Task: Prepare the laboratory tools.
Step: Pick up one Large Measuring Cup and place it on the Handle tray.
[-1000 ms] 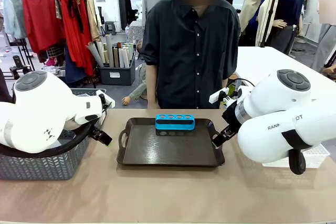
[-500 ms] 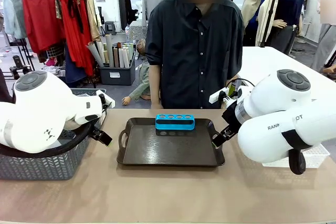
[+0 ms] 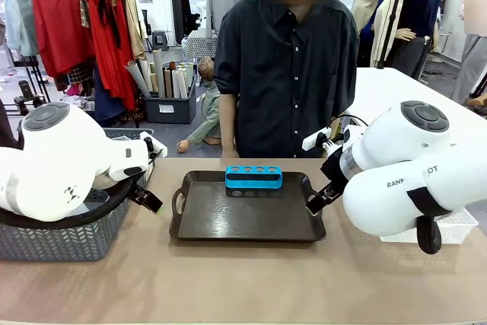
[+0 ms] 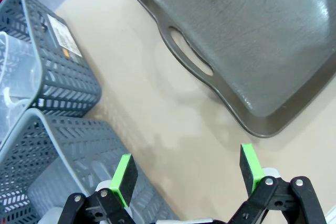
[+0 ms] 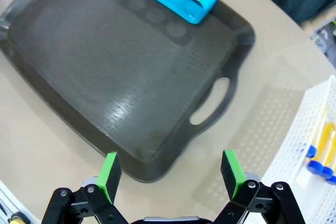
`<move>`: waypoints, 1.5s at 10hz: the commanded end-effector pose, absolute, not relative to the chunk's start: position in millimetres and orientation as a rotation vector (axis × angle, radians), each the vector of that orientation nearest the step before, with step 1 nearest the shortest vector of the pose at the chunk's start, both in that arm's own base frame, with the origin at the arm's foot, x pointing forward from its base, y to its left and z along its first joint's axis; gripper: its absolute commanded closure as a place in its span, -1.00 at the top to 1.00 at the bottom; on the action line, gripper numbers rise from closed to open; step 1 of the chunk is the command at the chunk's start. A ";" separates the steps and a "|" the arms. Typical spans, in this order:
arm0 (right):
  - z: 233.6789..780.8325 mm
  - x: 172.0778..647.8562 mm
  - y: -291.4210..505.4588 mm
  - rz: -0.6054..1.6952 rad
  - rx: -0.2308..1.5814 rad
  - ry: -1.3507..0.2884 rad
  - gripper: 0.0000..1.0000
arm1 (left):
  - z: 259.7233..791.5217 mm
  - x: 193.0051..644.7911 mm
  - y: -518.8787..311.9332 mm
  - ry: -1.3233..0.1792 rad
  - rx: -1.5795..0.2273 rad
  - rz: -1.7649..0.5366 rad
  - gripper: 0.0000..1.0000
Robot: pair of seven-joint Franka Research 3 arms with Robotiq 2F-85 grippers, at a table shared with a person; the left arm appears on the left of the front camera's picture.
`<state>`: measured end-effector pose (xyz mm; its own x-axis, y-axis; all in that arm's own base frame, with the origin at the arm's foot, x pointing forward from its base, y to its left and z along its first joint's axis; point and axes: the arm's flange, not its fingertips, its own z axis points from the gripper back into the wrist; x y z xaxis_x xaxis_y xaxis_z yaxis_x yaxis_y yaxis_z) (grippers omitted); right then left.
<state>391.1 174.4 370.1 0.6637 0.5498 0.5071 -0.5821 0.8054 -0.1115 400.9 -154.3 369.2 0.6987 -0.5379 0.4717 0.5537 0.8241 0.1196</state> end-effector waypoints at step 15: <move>541.2 417.8 110.4 0.679 0.316 -0.545 1.00 | 510.9 404.1 -145.2 -0.649 -0.324 -0.811 1.00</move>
